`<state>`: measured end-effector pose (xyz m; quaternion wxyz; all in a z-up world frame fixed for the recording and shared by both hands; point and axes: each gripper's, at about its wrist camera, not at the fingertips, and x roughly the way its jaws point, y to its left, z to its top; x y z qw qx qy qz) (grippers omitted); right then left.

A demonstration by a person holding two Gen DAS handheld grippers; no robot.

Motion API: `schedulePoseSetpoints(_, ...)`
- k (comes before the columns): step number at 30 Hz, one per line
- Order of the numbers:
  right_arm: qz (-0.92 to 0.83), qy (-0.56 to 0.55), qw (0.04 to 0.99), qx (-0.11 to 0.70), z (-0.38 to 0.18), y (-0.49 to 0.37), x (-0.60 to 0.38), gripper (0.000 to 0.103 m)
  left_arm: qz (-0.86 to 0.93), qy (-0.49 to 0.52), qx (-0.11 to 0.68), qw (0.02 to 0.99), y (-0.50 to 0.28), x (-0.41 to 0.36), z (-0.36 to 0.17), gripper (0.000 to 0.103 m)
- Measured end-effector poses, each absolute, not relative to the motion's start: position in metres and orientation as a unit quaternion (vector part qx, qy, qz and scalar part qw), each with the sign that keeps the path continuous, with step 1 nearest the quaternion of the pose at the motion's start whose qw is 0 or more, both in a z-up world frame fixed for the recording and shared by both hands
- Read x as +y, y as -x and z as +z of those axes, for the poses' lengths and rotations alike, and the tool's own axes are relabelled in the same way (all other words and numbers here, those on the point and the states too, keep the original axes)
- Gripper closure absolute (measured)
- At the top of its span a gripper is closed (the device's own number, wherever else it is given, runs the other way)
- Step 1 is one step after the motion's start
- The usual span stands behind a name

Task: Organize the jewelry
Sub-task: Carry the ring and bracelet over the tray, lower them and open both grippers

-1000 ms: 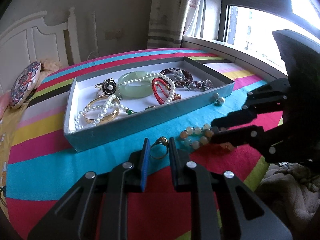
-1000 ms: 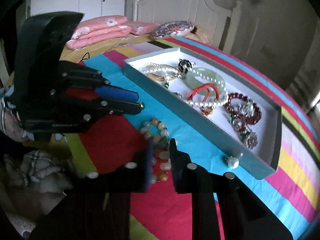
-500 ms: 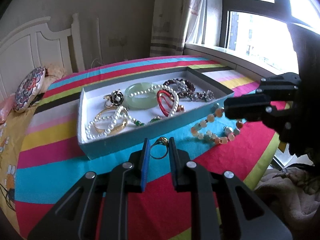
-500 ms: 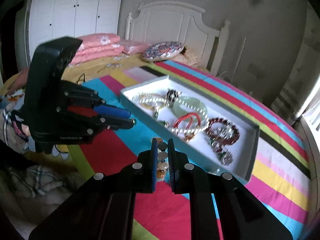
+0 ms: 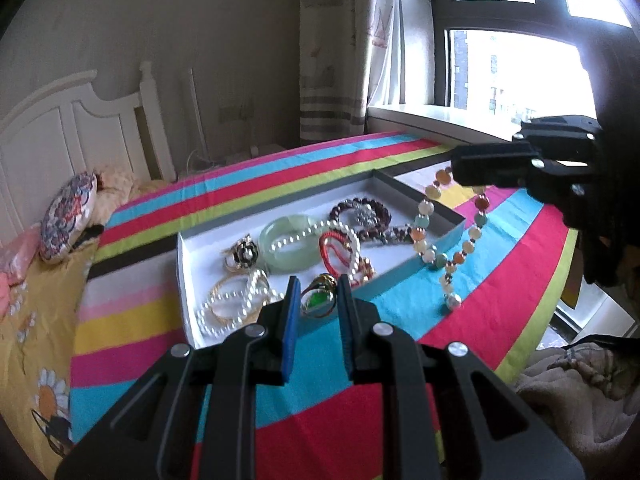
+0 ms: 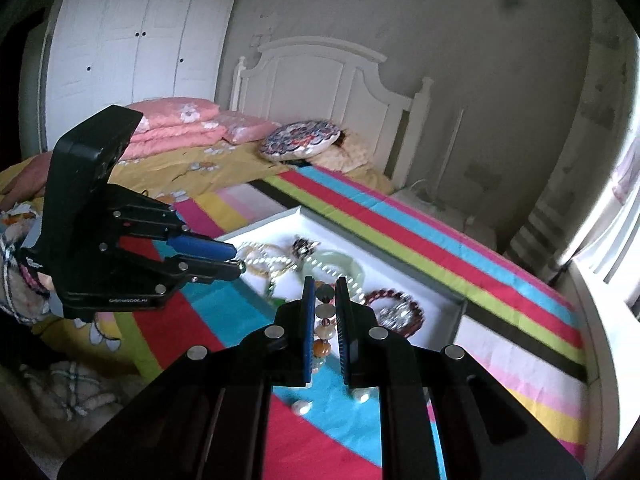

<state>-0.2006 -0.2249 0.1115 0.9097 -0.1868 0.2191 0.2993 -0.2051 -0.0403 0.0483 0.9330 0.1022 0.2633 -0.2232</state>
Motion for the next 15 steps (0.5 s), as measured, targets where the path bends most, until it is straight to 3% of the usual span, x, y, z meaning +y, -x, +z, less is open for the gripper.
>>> schedulePoseSetpoints(15, 0.256, 0.199, 0.926, 0.193, 0.145, 0.149, -0.233, 0.091, -0.244, -0.109, 0.256, 0.929, 0.166, -0.065, 0.072, 0.085)
